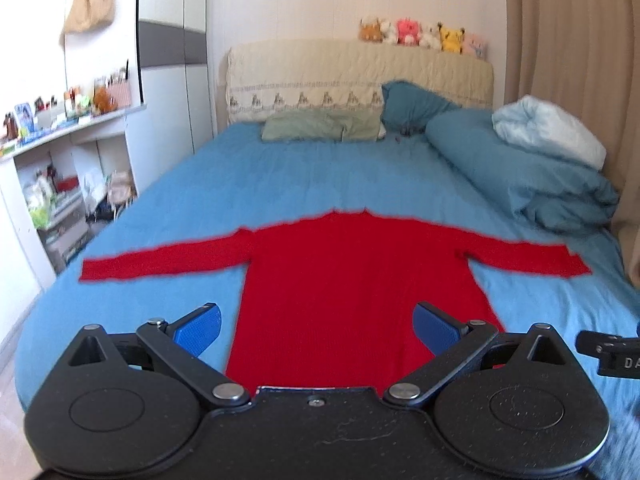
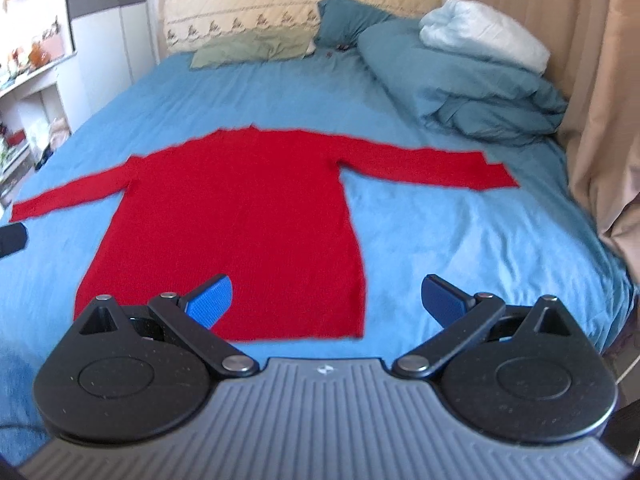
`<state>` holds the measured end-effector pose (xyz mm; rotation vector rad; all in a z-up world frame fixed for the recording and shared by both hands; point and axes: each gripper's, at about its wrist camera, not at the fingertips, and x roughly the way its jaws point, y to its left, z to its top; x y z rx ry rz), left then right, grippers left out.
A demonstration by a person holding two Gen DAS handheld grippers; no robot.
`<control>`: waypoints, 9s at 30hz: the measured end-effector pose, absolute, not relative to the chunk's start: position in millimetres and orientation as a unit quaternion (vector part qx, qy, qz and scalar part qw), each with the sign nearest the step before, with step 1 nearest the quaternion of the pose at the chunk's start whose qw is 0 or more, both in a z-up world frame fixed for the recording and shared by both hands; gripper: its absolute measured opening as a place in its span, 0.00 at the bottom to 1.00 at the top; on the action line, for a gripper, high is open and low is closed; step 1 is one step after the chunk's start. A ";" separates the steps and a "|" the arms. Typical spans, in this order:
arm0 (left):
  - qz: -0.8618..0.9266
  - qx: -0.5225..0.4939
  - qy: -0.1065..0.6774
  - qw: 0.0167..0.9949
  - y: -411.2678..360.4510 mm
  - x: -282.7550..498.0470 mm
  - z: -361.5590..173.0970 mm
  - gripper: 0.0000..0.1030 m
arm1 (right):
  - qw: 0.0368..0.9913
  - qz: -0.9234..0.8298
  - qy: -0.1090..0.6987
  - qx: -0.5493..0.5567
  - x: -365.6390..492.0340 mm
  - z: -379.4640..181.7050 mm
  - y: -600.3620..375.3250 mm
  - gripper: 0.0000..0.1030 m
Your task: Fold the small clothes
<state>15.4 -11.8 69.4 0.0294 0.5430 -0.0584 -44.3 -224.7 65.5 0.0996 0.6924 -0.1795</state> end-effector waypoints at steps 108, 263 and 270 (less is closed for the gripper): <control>-0.054 -0.105 0.391 0.913 0.4 486.2 -87.1 0.04 | 0.896 -0.180 0.406 0.027 342.5 -149.2 -291.9 0.96; -0.151 0.030 0.380 0.912 -137.1 429.7 -136.0 0.58 | 0.904 -0.066 0.391 0.162 363.9 -73.4 -338.1 1.00; -0.045 0.056 0.373 0.925 -50.0 406.6 -104.0 0.71 | 0.895 0.007 0.415 0.164 401.4 -63.5 -291.4 1.00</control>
